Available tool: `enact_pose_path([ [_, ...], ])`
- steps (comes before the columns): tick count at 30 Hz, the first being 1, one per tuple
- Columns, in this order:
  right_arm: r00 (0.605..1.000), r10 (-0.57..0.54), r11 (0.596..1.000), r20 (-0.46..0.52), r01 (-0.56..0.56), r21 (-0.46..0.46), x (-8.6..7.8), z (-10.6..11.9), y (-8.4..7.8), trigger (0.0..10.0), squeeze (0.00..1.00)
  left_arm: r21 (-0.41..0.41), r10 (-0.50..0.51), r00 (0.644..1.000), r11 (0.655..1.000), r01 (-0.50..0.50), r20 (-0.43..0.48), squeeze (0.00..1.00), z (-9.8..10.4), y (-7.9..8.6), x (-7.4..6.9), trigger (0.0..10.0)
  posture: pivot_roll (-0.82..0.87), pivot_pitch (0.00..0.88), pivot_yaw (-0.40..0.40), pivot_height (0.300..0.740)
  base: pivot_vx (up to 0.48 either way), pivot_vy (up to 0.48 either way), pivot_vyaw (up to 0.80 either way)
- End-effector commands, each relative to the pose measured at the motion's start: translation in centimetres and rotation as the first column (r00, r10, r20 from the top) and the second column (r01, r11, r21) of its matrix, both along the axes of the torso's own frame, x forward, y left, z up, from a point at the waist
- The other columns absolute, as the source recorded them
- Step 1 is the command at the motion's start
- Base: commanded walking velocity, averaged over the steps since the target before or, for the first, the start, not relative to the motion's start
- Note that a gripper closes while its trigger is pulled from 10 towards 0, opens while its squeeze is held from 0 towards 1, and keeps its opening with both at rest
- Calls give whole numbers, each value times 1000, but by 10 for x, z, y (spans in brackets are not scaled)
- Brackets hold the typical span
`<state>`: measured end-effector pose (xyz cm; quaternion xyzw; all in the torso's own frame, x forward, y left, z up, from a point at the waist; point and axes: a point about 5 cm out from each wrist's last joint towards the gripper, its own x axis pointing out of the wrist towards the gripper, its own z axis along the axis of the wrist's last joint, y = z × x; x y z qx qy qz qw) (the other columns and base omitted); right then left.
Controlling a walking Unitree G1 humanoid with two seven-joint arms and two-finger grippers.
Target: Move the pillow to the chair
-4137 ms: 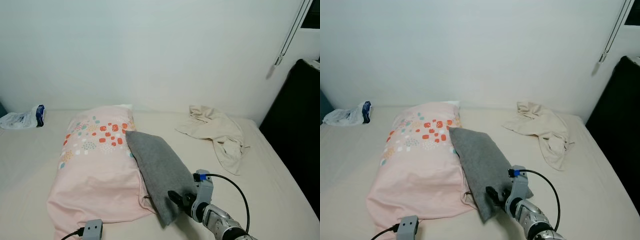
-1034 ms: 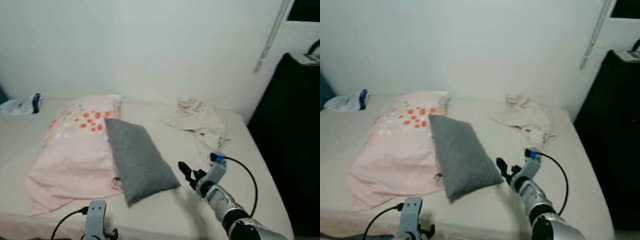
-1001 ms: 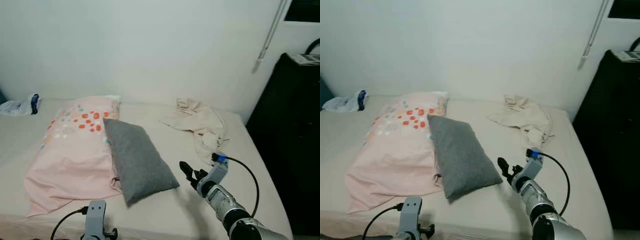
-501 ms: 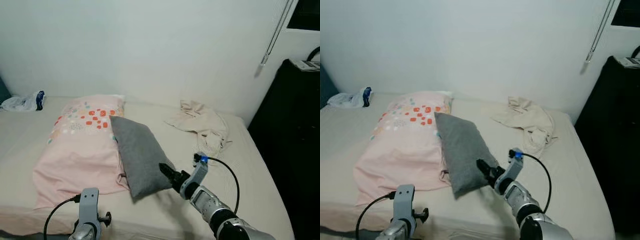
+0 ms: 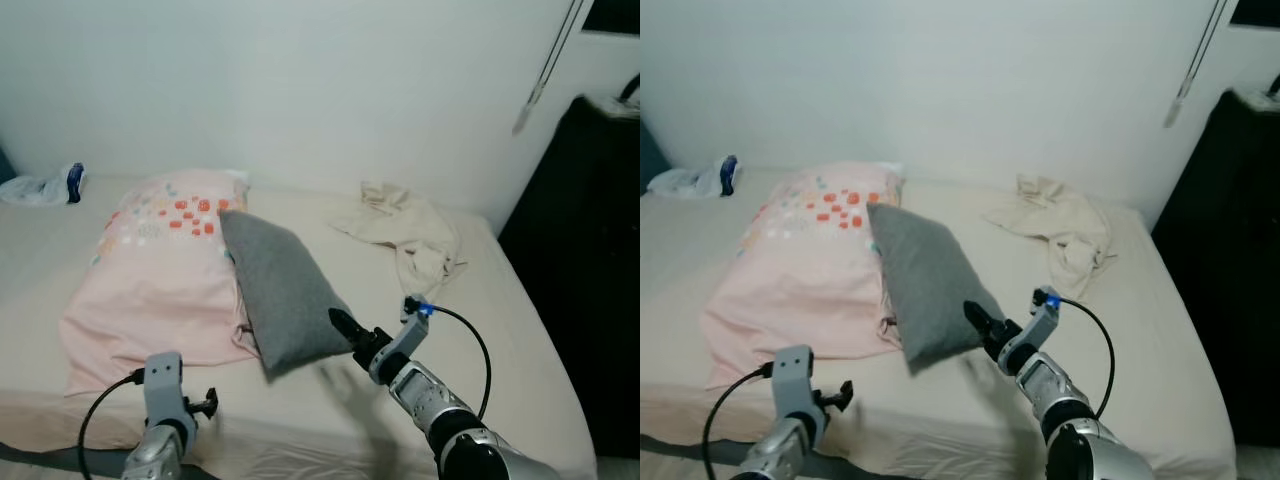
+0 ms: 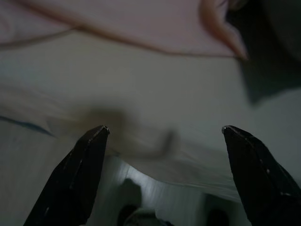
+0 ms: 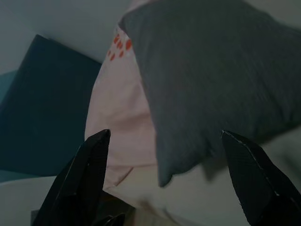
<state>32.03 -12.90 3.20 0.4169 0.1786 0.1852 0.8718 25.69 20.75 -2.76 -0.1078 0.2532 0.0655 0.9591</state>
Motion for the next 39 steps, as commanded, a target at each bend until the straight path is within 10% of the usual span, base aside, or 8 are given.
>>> enact_pose_path([
  [1,1000,-9,999,11,8,38,0,1,-3,10000,0,-14,30,998,999,-29,60,0,7,13,2,10000,4,122,-27,605,0,0,0],
  [20,968,-78,976,240,25,215,31,55,-17,10000,0,-37,44,931,999,-33,363,0,60,46,29,10000,82,204,0,565,0,0,0],
  [32,929,-298,857,220,159,490,55,93,-33,10000,0,73,-93,907,995,68,411,0,79,59,0,10000,251,356,86,565,0,0,0],
  [39,962,-272,889,38,236,393,60,84,-11,10000,0,115,-154,898,987,116,413,0,94,59,-15,10000,287,406,97,565,0,0,0],
])
